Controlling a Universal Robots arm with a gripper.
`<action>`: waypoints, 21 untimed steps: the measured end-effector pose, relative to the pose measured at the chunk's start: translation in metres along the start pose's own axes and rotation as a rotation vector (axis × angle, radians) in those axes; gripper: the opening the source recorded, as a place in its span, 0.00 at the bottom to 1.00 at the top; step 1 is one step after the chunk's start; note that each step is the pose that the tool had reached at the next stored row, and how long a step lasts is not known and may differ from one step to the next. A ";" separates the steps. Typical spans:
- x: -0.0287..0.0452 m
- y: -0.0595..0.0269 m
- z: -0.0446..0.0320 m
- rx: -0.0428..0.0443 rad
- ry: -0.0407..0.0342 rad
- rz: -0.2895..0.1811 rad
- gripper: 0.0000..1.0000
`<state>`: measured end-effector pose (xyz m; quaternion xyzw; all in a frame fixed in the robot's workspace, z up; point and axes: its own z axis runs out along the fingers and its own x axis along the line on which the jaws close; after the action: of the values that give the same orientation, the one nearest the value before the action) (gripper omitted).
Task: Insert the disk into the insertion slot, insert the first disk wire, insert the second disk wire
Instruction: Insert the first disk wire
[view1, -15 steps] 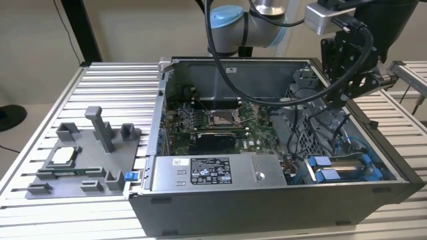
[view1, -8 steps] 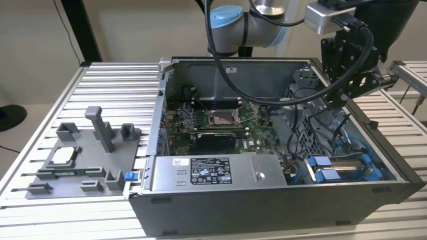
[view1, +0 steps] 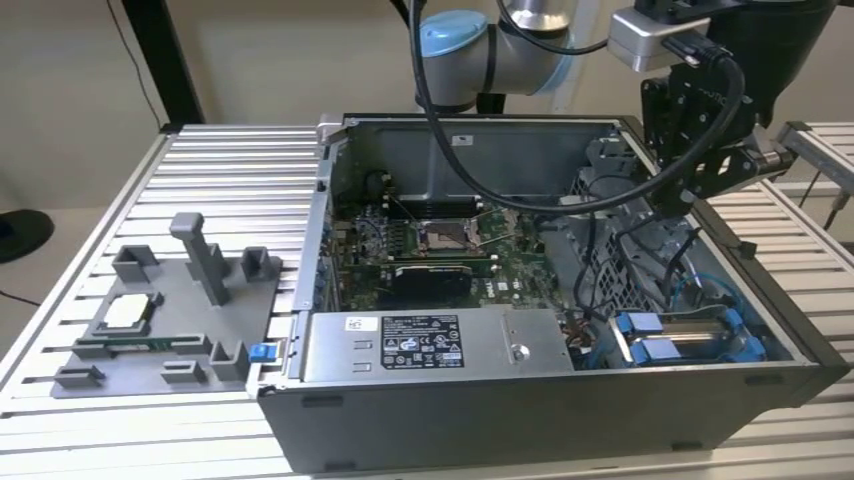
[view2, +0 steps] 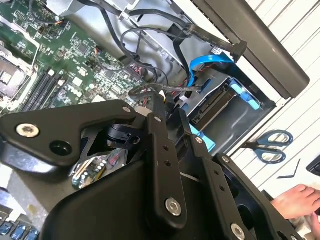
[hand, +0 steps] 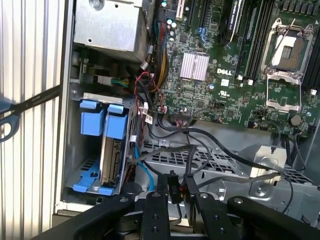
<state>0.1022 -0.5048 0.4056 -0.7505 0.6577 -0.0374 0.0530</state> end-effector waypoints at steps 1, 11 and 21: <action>0.0000 0.0000 0.0000 0.0000 0.0000 0.000 0.00; 0.0006 0.0001 0.0014 -0.0016 0.0012 0.002 0.00; 0.0153 0.0019 0.0012 -0.0031 0.0063 0.019 0.00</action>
<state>0.1025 -0.5202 0.4039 -0.7443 0.6649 -0.0382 0.0501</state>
